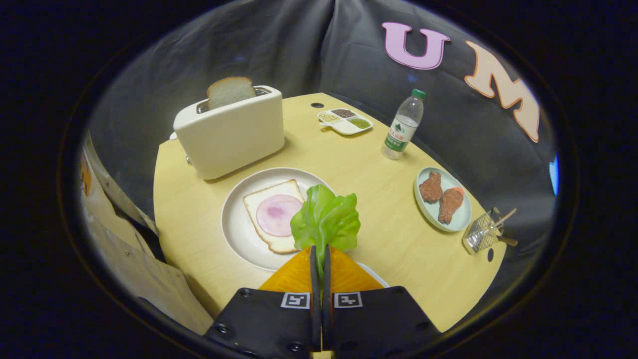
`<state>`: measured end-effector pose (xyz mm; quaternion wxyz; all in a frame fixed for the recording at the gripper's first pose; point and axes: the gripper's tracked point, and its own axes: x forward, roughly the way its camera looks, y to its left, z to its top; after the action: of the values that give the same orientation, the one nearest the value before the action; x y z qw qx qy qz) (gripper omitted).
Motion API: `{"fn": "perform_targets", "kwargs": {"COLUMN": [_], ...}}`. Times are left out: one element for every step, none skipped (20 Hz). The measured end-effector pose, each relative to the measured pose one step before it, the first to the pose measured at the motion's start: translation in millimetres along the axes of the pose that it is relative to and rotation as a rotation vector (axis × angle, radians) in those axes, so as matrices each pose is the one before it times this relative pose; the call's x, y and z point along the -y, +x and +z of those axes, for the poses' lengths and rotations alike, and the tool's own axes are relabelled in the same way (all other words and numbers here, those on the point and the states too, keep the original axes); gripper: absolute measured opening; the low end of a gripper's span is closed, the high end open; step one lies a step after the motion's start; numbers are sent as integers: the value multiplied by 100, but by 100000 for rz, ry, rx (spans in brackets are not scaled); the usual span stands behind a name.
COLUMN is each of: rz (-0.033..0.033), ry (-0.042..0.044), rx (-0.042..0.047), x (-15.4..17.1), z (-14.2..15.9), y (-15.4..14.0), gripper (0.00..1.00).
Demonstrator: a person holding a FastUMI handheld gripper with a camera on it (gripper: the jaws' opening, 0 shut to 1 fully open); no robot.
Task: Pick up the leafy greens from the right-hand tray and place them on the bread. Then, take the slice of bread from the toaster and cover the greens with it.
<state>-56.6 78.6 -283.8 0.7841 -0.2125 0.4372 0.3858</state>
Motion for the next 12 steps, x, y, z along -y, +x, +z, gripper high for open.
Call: {"fn": "perform_targets", "kwargs": {"rz": [773, 734, 836, 689, 772, 667, 753, 964, 861, 667, 860, 838], "ry": [-426, -448, -325, -262, -178, -345, -316, -350, -422, -550, -158, -5], "rx": [85, 44, 1, -30, -34, 193, 23, -112, -283, 8, -163, -69], "x": [-315, -324, -343, -298, -315, -321, -408, -425, -444, -235, -383, -341], "z": [266, 364, 293, 316, 249, 389, 224, 223, 101, 287, 167, 172], "y": [244, 272, 339, 312, 290, 333, 295, 220, 287, 267, 322, 292], "gripper": [4, 4, 4, 4, 4, 4, 4, 4, 4, 4, 4, 4]}}
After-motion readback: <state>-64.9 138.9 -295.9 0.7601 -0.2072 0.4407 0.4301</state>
